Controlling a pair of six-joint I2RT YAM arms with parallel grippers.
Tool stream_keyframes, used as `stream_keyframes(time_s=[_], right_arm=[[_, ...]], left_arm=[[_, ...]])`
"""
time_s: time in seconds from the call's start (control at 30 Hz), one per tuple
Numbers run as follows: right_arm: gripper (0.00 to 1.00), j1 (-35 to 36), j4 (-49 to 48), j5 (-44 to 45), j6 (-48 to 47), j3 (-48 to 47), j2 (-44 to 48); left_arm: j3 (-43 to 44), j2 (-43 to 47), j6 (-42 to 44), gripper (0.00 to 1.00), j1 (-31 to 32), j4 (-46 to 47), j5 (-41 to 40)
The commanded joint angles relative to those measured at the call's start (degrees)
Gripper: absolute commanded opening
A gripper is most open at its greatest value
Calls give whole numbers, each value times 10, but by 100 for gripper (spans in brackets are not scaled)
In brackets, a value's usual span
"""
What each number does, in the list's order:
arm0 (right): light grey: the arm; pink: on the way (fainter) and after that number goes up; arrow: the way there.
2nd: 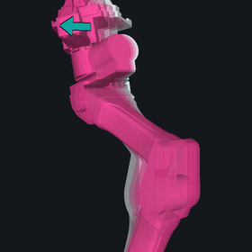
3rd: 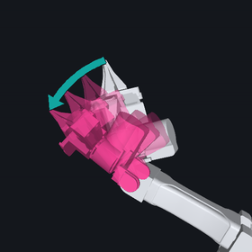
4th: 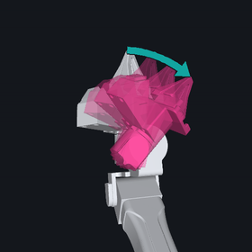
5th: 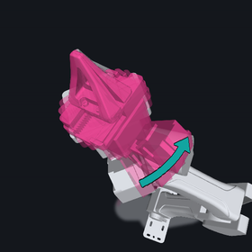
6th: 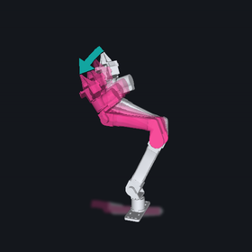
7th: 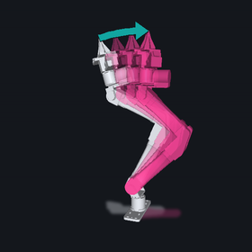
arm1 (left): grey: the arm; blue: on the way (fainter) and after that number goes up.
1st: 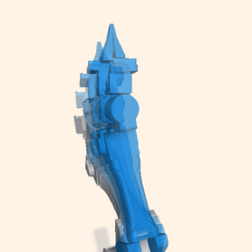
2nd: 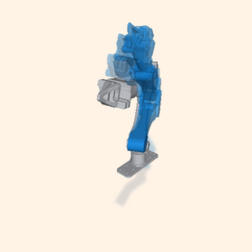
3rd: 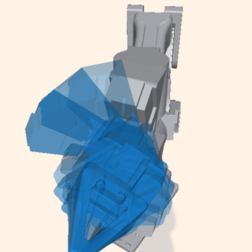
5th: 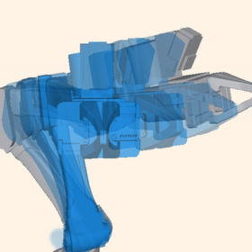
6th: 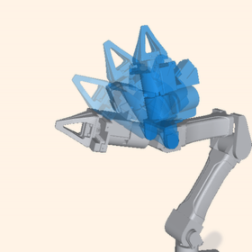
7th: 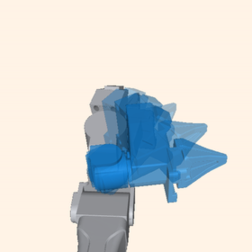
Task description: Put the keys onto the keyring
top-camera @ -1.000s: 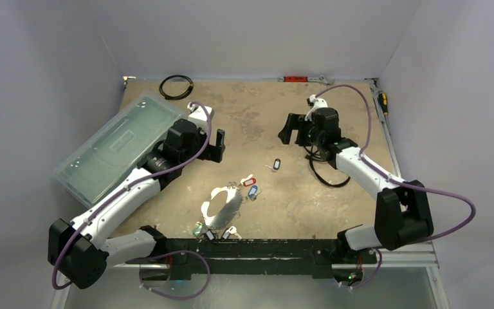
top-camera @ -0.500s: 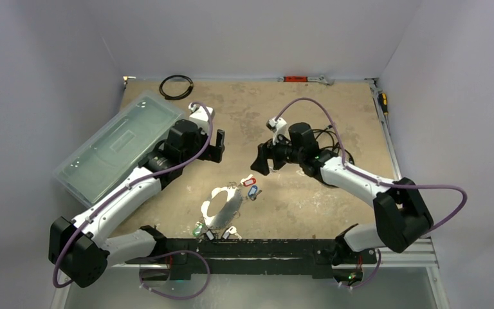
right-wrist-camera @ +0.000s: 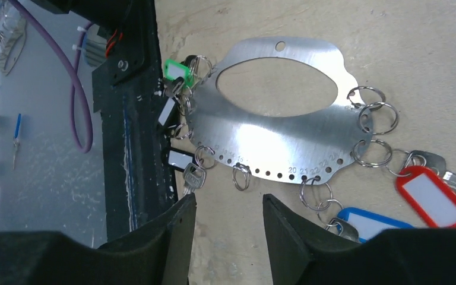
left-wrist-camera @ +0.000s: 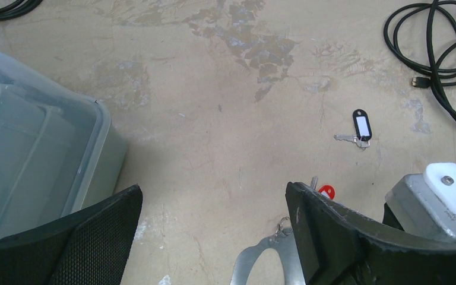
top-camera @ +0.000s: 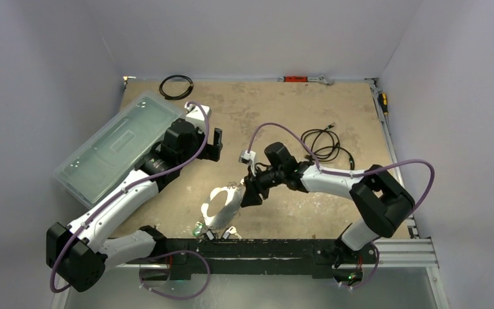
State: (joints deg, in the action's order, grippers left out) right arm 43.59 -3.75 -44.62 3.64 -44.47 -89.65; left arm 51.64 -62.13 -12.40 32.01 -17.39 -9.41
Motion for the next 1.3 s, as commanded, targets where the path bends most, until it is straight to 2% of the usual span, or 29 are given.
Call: stream_keyframes(time_s=[0.0,0.47,0.83,1.07,1.27], right_arm=[[45,17,-21,-28,0,2,-7],[46,52,-130,12,79,37,-50],[49,53,-151,62,94,58,-84],[51,54,-171,34,109,52,-107],[48,56,-141,28,98,35,-126]], left_arm=[[10,7,4,90,2,15,-3],[10,10,6,90,2,15,0],[8,15,5,90,2,15,2],[8,16,5,90,2,16,5],[8,16,5,90,2,15,5]])
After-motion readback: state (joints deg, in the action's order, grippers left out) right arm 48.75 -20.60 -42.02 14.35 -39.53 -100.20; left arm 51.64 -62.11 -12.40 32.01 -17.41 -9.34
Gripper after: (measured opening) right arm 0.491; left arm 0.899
